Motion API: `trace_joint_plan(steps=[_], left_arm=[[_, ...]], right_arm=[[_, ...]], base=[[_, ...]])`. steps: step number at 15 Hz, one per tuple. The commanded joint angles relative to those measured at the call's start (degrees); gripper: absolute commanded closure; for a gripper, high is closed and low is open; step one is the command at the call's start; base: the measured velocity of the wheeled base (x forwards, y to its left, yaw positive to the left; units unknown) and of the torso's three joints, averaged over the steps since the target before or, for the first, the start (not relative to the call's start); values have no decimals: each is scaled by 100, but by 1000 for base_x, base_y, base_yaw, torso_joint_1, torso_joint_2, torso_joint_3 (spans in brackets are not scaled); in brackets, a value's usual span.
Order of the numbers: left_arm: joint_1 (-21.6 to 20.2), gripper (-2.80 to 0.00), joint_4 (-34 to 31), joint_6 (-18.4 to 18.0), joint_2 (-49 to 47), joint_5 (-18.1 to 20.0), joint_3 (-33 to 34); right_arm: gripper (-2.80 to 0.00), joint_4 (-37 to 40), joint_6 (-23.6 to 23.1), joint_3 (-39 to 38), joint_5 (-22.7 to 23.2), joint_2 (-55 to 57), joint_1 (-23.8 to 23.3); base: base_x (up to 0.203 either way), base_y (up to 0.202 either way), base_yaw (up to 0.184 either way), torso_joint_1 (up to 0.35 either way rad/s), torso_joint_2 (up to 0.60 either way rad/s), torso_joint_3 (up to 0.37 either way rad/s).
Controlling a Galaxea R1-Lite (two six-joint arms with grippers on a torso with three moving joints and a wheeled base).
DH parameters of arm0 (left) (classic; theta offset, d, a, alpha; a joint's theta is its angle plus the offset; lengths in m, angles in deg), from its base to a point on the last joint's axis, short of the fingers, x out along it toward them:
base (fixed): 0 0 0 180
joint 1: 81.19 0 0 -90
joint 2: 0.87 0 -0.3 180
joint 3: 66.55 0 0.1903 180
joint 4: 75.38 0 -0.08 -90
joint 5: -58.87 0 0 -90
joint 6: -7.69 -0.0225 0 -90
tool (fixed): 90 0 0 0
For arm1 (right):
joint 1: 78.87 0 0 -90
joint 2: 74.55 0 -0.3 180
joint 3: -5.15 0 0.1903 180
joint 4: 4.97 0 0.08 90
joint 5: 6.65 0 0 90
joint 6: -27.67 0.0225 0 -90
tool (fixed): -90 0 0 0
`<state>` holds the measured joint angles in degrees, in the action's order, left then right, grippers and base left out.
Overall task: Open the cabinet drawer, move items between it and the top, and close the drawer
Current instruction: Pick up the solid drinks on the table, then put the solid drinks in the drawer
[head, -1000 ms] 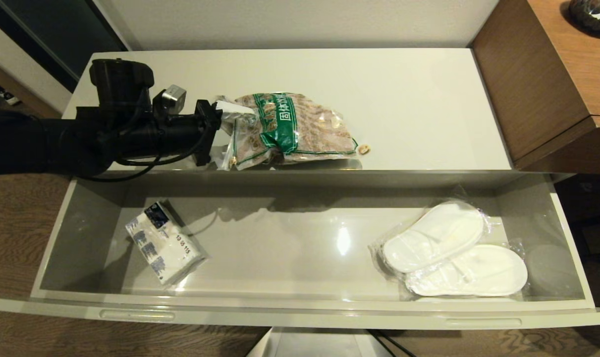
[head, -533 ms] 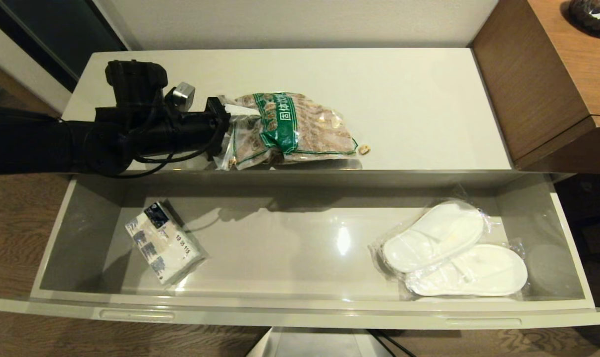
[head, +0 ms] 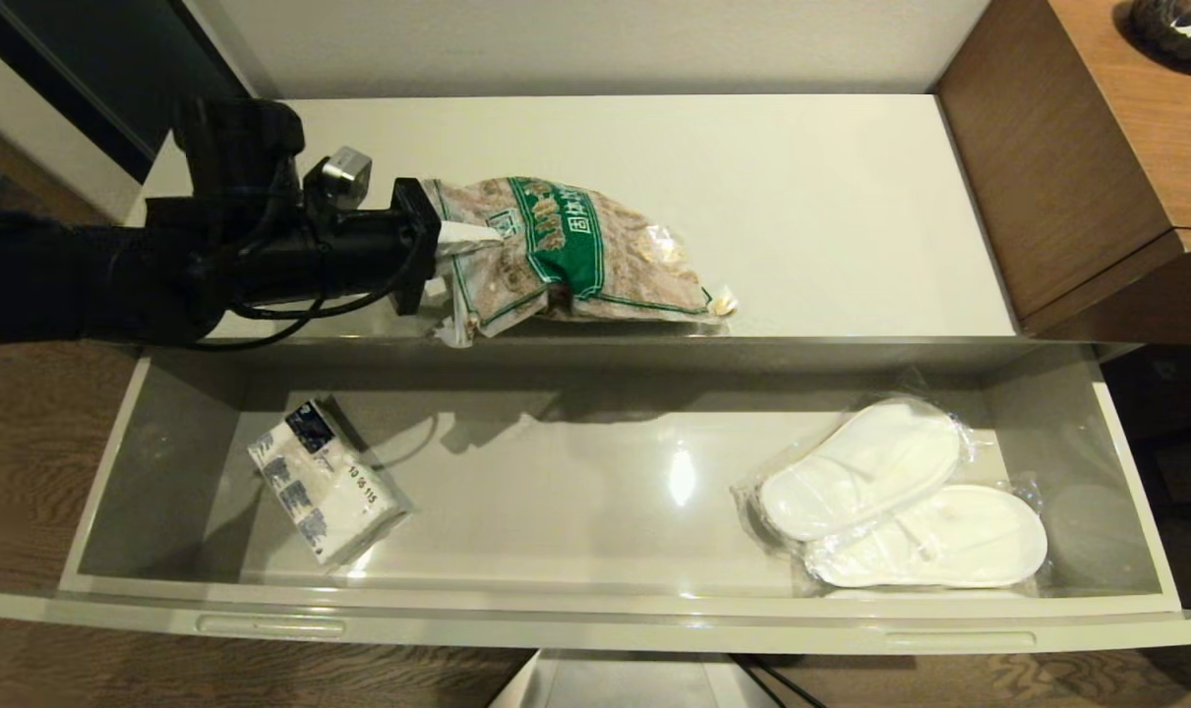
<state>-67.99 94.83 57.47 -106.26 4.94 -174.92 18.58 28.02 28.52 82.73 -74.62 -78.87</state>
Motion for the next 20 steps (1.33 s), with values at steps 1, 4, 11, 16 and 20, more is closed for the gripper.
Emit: trace_joint_plan(steps=[1, 4, 11, 16, 20], left_arm=[[20, 0, 16, 42, 703, 63, 348], [47, 0, -243, 112, 1557, 182, 676], [95, 0, -2283, 31, 3907, 520, 1606], [323, 0, -3485, -548, 4343, 594, 2190], [516, 0, -3419, -583, 4131, 553, 2493]], right_arm=[[0, -1, 0, -18, 1, -72, 0], [0, -1, 0, -18, 1, -72, 0], [0, -1, 0, -18, 1, -72, 0], [0, -1, 0, -18, 1, -72, 0], [0, -1, 0, -18, 1, -72, 0]], base=[[0, 0, 0, 0, 0, 0], [0, 0, 0, 0, 0, 0], [0, 0, 0, 0, 0, 0], [0, 0, 0, 0, 0, 0], [0, 0, 0, 0, 0, 0]])
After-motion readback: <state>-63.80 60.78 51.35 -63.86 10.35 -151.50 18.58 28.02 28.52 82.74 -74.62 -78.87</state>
